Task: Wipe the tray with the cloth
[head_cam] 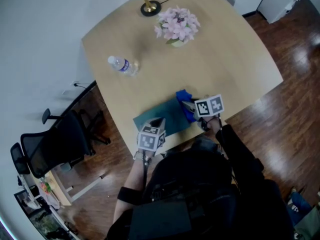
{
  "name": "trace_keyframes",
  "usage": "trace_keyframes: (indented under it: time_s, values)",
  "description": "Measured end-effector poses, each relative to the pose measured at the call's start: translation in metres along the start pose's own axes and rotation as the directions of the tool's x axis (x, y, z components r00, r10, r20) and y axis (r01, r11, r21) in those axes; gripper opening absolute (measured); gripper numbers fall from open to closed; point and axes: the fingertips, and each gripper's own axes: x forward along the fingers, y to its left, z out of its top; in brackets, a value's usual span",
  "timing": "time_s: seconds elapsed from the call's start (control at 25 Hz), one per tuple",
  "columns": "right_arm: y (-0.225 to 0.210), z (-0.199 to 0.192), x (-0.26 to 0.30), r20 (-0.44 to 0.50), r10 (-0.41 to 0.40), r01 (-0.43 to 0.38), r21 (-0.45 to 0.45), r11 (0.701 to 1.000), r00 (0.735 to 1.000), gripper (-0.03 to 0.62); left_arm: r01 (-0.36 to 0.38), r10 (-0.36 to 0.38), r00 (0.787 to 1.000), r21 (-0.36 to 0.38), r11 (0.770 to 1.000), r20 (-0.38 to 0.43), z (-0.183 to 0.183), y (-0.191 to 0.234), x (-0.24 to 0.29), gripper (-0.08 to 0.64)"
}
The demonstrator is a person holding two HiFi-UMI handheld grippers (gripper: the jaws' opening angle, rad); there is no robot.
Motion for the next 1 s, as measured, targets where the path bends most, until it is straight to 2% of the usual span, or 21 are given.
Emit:
trace_keyframes:
  time_s: [0.36, 0.68, 0.8, 1.0]
  values:
    - [0.006, -0.072, -0.037, -0.013, -0.043, 0.043, 0.025, 0.999, 0.999, 0.103, 0.018, -0.018, 1.0, 0.034, 0.999, 0.004, 0.003, 0.0, 0.0, 0.0]
    - [0.011, -0.104, -0.055, -0.012, -0.118, 0.118, 0.019, 0.993, 0.993, 0.103, 0.02, -0.021, 1.0, 0.086, 0.996, 0.01, -0.001, 0.002, 0.003, 0.0]
    - [0.017, -0.114, -0.059, -0.025, -0.127, 0.127, 0.004, 0.992, 0.992, 0.103, 0.009, -0.011, 1.0, 0.099, 0.995, 0.016, -0.004, 0.004, 0.005, 0.0]
    - [0.022, -0.131, -0.066, -0.099, -0.154, 0.148, -0.067, 0.987, 0.983, 0.104, 0.004, -0.007, 1.0, 0.107, 0.994, 0.026, -0.004, -0.001, 0.007, 0.0]
